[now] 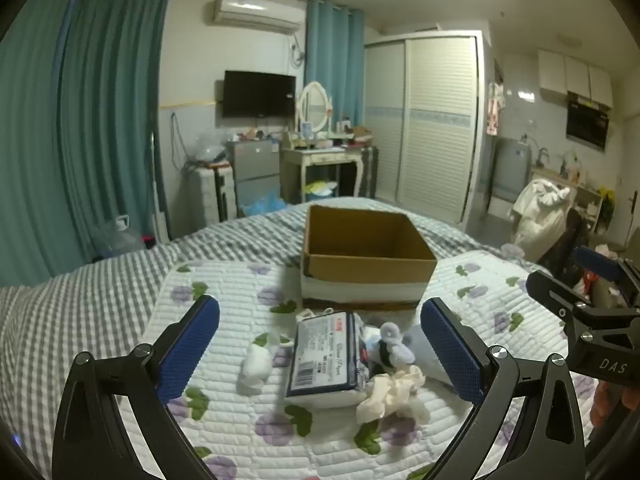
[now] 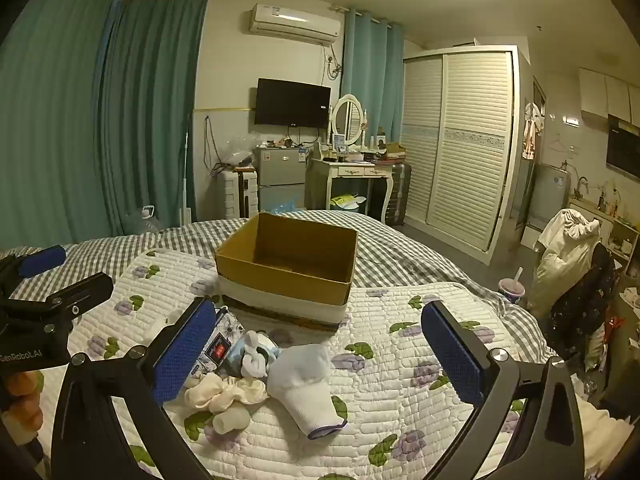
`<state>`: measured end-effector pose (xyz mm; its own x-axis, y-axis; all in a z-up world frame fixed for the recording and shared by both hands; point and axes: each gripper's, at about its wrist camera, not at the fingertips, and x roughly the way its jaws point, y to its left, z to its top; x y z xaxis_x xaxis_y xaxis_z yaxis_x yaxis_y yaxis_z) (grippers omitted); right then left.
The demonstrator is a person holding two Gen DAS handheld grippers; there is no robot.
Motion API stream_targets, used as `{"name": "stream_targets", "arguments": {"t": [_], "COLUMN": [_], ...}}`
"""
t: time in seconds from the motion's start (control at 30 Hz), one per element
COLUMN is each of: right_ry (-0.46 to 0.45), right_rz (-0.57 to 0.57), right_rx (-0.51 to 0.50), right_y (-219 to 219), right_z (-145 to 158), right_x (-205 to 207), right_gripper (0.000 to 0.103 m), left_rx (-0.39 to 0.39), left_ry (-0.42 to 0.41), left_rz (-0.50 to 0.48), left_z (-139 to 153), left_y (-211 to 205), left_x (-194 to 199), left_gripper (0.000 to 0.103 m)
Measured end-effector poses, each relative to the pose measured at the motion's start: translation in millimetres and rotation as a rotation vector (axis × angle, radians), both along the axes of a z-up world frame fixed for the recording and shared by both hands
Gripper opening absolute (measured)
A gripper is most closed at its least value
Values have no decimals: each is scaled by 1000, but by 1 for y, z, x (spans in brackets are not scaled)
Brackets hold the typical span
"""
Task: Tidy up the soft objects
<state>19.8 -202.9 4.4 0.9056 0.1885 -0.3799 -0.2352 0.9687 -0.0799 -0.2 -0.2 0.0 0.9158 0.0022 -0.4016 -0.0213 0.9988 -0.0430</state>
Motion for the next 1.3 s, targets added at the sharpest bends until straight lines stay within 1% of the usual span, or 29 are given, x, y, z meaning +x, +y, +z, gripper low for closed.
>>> {"name": "stream_targets", "arguments": {"t": [1.3], "right_ry": [17], "right_rz": [1], "right_rx": [2], "right_y": [-1], "right_z": [-7], "right_x": [3], "right_gripper": [103], "left_rx": [3], "left_ry": [14], "left_rz": [12], "left_z": [-4], "left_y": [2], "left_x": [-1], "left_gripper": [103]}}
